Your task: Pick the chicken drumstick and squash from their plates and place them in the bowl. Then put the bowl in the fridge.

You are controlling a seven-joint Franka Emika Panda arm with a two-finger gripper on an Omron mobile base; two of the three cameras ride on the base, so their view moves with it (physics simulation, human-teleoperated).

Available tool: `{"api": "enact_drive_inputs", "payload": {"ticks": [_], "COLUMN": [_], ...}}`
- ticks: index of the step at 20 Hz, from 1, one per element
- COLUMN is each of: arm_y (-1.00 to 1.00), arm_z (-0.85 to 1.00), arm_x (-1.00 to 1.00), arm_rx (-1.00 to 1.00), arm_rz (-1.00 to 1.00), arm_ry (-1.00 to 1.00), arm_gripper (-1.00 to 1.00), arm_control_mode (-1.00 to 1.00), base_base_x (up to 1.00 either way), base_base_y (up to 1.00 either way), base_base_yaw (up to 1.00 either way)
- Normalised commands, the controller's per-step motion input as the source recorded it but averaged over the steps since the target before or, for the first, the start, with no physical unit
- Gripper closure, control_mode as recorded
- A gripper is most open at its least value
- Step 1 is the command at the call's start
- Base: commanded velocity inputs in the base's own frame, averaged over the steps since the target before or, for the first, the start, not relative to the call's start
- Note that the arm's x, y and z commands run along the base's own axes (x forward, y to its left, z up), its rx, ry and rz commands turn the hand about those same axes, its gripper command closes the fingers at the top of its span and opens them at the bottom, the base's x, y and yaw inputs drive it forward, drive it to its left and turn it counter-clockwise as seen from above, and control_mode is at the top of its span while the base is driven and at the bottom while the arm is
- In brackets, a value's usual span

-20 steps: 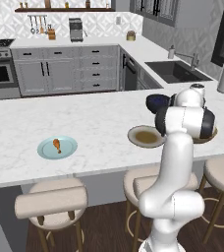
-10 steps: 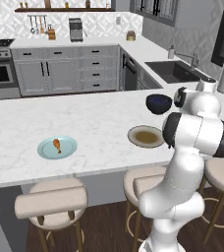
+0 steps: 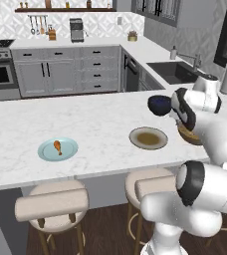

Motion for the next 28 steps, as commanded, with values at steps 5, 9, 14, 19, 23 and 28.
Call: {"api": "enact_drive_inputs", "payload": {"ticks": [5,9,14,19,23,28], "arm_y": [1.0,1.0,1.0,0.96,1.0,0.99], "arm_z": [0.43,0.29,0.11,0.0,-0.15,-0.24], "arm_x": [-0.37,-0.13,-0.02,-0.15,-0.18,-0.08], "arm_rx": [0.0,0.0,0.01,0.07,0.06,0.11], "arm_rz": [0.42,0.4,0.34,0.24,0.15,0.04], "arm_ry": [0.09,0.13,0.13,0.01,-0.05,-0.16], "arm_gripper": [-1.0,-1.0,-1.0,-1.0,-1.0,-1.0], "arm_control_mode": [-1.0,-1.0,-1.0,-1.0,-1.0,-1.0], "base_base_x": [0.0,0.0,0.0,0.0,0.0,0.0], "base_base_y": [0.0,0.0,0.0,0.0,0.0,0.0], "base_base_yaw": [0.0,0.0,0.0,0.0,0.0,0.0]}}
